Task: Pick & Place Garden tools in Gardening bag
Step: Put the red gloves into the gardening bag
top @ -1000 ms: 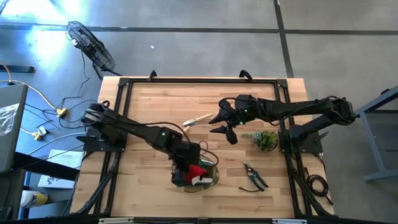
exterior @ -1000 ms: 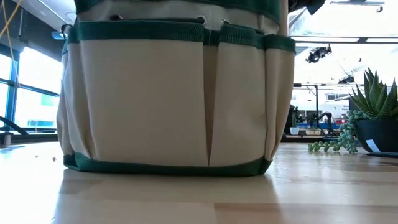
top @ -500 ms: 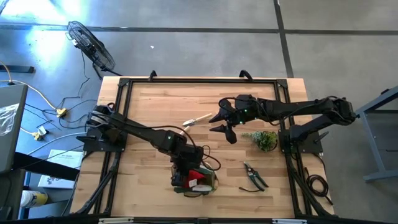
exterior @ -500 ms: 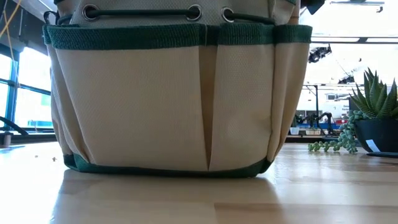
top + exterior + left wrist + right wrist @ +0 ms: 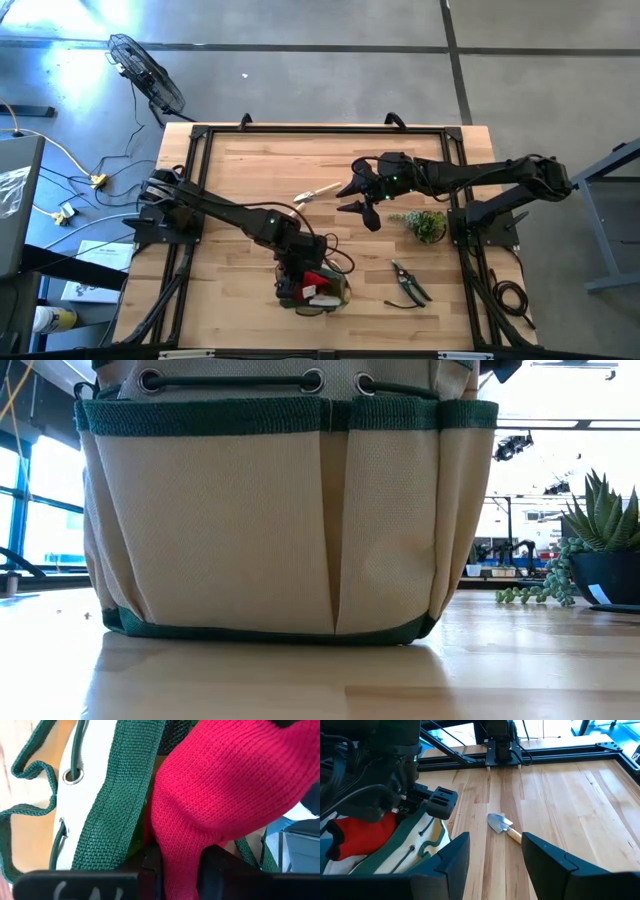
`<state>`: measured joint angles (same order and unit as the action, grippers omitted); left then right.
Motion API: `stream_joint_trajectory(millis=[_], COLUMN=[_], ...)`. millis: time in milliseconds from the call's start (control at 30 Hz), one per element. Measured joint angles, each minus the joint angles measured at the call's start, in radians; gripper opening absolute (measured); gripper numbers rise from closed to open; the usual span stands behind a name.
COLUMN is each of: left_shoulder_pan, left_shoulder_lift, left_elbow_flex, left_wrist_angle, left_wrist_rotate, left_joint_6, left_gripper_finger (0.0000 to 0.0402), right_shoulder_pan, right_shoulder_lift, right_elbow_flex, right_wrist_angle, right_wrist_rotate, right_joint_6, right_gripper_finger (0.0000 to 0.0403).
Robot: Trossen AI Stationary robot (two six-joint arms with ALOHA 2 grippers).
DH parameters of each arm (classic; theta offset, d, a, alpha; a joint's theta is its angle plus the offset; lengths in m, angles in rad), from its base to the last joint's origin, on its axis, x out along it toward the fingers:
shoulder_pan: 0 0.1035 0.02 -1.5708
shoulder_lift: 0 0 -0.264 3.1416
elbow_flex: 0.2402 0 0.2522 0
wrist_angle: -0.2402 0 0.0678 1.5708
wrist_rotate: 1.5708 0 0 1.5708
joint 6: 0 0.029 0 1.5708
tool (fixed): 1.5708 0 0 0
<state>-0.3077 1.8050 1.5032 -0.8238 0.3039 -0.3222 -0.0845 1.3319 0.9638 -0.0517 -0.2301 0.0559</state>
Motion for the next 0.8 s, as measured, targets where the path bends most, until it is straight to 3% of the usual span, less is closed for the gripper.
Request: stream_joint_trajectory(millis=[167,600,800], left_shoulder_pan=[0.0,0.001,0.001], left_shoulder_lift=[0.001,0.002,0.002], left_elbow_flex=[0.0,-0.001,-0.001], left_wrist_angle=[-0.009,-0.043,-0.052], left_wrist_rotate=[-0.029,-0.112,-0.121], left_joint_6=[-0.003,-0.005,-0.012], left_gripper_finger=[0.0093,0.0227,0.025], right_shoulder_pan=[0.0,0.0,0.0], right_shoulder_lift=[0.0,0.0,0.0], right_elbow_flex=[0.0,0.0,0.0], right_wrist_angle=[-0.004,-0.005,-0.005], right_wrist_rotate=[0.0,0.0,0.0], right_joint_6=[0.0,-0.005,-0.005], right_gripper_finger=[0.0169,0.0169,0.0169])
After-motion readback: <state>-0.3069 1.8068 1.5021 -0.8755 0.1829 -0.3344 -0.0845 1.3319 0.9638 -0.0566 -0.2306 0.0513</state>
